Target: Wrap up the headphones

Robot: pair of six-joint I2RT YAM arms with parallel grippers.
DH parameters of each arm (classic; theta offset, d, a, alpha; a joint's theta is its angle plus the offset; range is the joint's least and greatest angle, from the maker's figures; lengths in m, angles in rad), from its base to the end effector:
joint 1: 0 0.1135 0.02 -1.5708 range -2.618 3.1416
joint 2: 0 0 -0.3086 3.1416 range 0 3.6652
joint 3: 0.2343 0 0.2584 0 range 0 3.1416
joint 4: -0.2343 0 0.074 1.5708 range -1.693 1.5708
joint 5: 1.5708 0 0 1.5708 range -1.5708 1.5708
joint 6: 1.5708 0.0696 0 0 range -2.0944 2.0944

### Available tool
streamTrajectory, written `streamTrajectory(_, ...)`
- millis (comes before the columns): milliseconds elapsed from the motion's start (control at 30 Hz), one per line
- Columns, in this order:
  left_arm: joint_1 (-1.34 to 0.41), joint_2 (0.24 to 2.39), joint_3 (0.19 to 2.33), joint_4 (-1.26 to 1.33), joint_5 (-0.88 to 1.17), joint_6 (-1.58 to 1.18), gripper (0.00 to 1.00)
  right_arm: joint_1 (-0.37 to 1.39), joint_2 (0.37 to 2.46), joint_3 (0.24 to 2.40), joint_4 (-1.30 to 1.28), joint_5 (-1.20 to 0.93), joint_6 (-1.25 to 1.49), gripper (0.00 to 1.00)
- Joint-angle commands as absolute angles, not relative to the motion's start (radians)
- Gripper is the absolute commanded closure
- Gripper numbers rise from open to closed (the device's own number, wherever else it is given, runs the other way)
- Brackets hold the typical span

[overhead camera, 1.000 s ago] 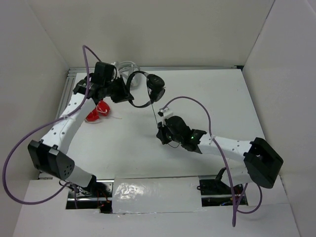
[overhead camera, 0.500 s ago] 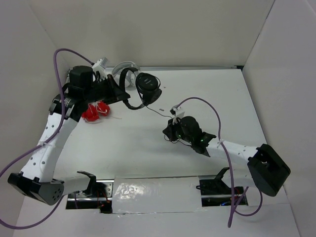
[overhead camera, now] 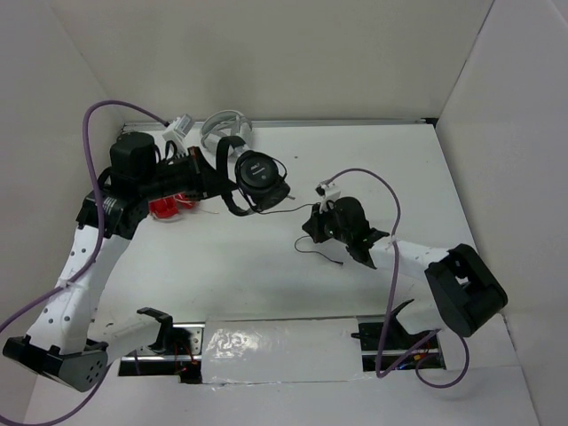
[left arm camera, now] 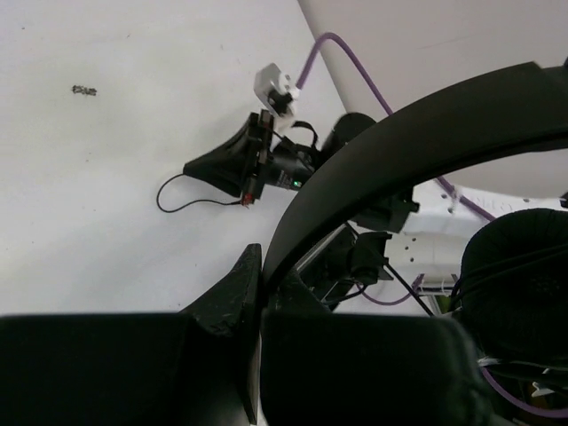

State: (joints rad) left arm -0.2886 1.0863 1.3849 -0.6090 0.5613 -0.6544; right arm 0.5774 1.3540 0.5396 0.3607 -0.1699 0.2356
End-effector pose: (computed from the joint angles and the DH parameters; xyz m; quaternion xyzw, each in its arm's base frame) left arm 0.2055 -0.0997 0.4773 0.0193 0.7930 -0.4566 0.4028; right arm 0.2432 0.1725 0.2107 -0.1880 0.8250 0.2749 0.4566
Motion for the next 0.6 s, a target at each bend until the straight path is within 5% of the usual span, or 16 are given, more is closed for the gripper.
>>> streamTrajectory(0,-0.282,1.051,1.390,-0.522,0.641,-0.647,1.00,0.514,1.385,0.592,0.423,-0.219,0.196,1.00)
streamTrajectory(567,-0.276,1.023,1.201,-0.402,0.801,-0.583,1.00,0.189,1.698,0.980,0.174,-0.455,0.187,1.00)
